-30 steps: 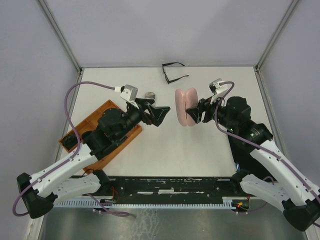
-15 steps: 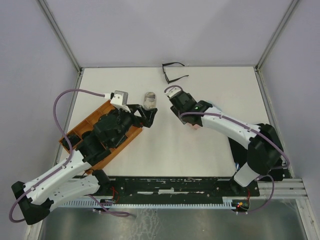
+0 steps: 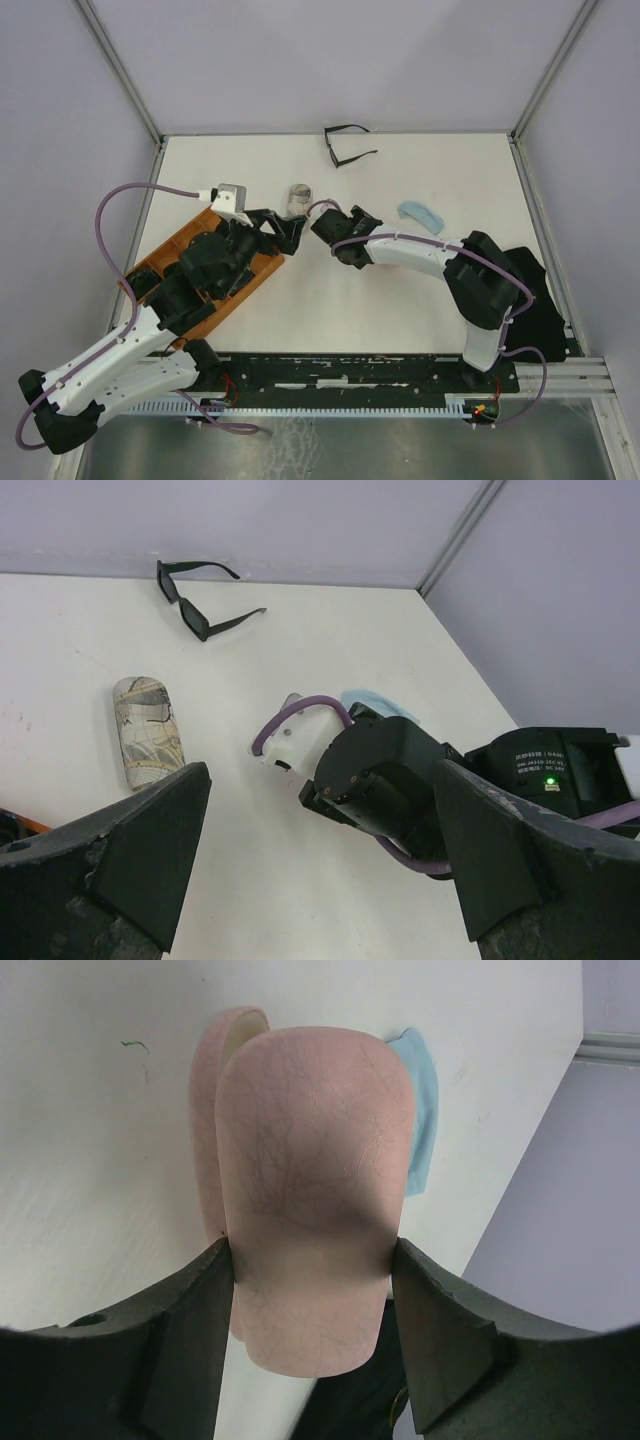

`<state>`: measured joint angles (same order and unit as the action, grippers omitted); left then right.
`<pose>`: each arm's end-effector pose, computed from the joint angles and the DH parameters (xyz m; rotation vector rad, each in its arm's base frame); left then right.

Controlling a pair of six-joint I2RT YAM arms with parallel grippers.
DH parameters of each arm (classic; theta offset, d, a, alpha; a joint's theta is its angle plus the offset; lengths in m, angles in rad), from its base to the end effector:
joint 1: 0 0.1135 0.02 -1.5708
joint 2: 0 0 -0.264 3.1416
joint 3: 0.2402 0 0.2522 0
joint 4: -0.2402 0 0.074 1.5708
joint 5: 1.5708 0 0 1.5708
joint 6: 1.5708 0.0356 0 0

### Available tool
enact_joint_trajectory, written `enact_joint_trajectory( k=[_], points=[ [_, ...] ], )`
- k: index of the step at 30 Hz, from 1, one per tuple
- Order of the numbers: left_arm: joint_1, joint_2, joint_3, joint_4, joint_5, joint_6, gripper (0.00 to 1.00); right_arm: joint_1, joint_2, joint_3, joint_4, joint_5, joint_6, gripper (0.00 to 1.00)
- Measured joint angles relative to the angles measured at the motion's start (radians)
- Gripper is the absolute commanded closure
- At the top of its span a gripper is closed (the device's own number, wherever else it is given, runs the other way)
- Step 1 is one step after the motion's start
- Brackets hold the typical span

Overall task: Organize the sunglasses
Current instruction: Place the sunglasses case at the center of the board.

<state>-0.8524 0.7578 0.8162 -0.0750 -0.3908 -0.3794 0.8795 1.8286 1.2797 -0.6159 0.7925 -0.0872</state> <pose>0.1262 -0.1237 0.3674 0.0718 1.6226 -0.6483 0.2533 0.2663 0.2012 -0.9238 2.2006 -0.7290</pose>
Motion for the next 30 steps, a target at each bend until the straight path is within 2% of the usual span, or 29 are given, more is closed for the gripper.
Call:
enact_joint_trajectory(
  k=[16,20,30],
  points=[
    [0.0,-0.002,-0.005,0.0,0.04,0.001,0.01,0.037,0.066,-0.018,0.04,0.054,-0.007,0.39],
    [0.0,-0.001,-0.005,0.0,0.058,0.01,0.01,0.045,0.067,-0.018,0.04,0.042,-0.007,0.27],
    [0.0,0.023,-0.005,0.001,0.071,0.011,0.01,0.056,0.066,-0.058,0.055,-0.061,0.005,0.07]
  ],
)
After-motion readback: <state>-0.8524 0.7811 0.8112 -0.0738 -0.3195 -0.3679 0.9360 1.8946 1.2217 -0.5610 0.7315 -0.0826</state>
